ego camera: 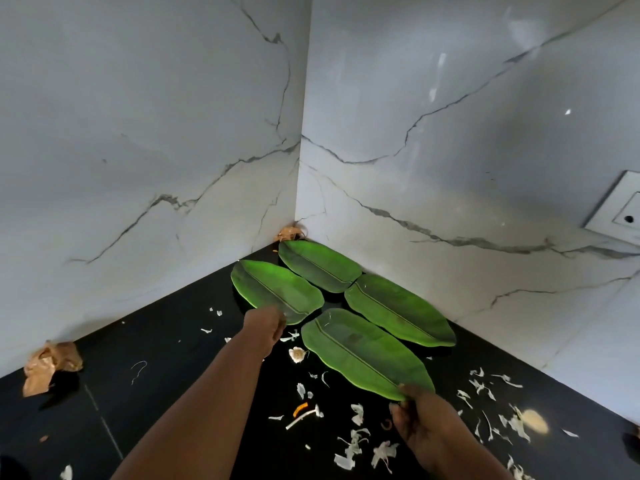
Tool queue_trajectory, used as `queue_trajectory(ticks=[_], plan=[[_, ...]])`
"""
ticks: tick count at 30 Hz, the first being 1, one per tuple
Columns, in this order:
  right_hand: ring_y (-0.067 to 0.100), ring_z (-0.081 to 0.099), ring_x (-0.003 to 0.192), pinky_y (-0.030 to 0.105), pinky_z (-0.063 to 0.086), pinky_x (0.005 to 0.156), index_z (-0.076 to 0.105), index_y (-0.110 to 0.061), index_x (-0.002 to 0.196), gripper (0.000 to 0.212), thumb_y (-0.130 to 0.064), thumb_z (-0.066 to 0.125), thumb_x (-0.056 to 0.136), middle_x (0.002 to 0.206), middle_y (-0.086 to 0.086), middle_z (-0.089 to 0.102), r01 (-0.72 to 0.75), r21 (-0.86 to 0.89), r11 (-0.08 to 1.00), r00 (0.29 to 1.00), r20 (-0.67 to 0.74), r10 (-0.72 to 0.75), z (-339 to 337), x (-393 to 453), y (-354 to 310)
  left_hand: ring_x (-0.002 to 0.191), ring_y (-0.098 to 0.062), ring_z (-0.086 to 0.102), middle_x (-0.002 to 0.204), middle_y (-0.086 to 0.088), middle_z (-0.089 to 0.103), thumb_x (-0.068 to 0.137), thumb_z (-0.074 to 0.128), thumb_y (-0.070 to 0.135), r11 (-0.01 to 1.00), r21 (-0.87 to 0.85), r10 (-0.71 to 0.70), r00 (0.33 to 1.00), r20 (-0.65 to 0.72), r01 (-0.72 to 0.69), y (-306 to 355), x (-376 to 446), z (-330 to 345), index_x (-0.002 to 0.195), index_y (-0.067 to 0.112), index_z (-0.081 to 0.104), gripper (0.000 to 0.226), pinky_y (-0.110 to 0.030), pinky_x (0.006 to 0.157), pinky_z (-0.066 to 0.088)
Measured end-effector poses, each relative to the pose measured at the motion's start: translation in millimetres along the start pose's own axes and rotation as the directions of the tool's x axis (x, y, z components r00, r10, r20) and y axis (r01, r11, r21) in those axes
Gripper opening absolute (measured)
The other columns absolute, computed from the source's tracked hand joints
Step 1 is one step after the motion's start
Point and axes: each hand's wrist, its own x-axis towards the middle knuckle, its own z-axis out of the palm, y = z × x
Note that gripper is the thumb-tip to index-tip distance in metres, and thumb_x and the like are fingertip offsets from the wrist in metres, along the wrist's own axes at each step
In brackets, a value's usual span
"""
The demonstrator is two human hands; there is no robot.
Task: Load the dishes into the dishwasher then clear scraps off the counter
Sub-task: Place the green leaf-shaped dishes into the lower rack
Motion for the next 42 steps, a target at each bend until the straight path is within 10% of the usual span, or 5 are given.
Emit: queue_trajectory(ticks=[11, 24, 29, 34, 42], plan=[[0.041, 0.068, 0.078, 0.053, 0.056, 0.064, 0.067, -0.015, 0.112, 0.060, -0.036, 0.076, 0.056, 0.101, 0.020, 0.069, 0.190, 0.495, 0.848, 0.911, 0.232, -0.340, -74, -89, -15, 0.086, -0.031, 0.065, 0.096, -0.014, 0.067, 0.091, 0.050, 0.012, 0.915, -0.334, 0.280, 0.952, 0.122, -0.226, -7, -123, -45, 0.102, 0.008, 0.061, 0.016, -0.049, 0.077, 0.056], [0.033, 0.069, 0.055, 0.048, 0.052, 0.039, 0.059, -0.005, 0.100, 0.015, -0.005, 0.045, 0.094, 0.071, 0.020, 0.071, 0.377, 0.515, 0.770, 0.890, 0.030, -0.455, -209, -227, 28, 0.075, -0.032, 0.072, 0.091, -0.014, 0.074, 0.095, 0.051, 0.031, 0.874, -0.474, 0.251, 0.738, 0.626, 0.105, -54, -251, -27, 0.104, 0.014, 0.065, 0.024, -0.050, 0.066, 0.057], [0.031, 0.069, 0.054, 0.048, 0.056, 0.046, 0.059, -0.006, 0.100, 0.095, 0.005, 0.089, 0.010, 0.068, 0.017, 0.071, 0.431, 0.571, 0.699, 0.883, -0.107, -0.458, -284, -250, 63, 0.088, -0.034, 0.069, 0.105, -0.016, 0.070, 0.085, 0.055, 0.017, 0.891, -0.414, 0.166, 0.715, 0.679, 0.186, -102, -295, -11, 0.115, 0.011, 0.062, 0.031, -0.049, 0.079, 0.053], [0.025, 0.061, 0.035, 0.039, 0.048, 0.030, 0.052, -0.005, 0.094, 0.019, 0.010, 0.041, 0.091, 0.046, 0.013, 0.063, 0.429, 0.650, 0.627, 0.891, -0.191, -0.412, -346, -294, 100, 0.072, -0.031, 0.071, 0.085, -0.019, 0.072, 0.073, 0.047, -0.005, 0.925, -0.342, 0.144, 0.684, 0.715, 0.163, -158, -356, -25, 0.100, -0.001, 0.062, 0.032, -0.046, 0.068, 0.057], [0.034, 0.063, 0.042, 0.058, 0.044, 0.086, 0.058, -0.006, 0.100, 0.045, 0.005, 0.065, 0.056, 0.057, 0.020, 0.067, 0.452, 0.715, 0.534, 0.863, -0.200, -0.463, -510, -414, 209, 0.065, -0.030, 0.071, 0.078, -0.018, 0.072, 0.068, 0.050, 0.000, 0.924, -0.298, 0.081, 0.637, 0.766, 0.240, -297, -517, -35, 0.092, 0.000, 0.065, 0.029, -0.045, 0.054, 0.058]])
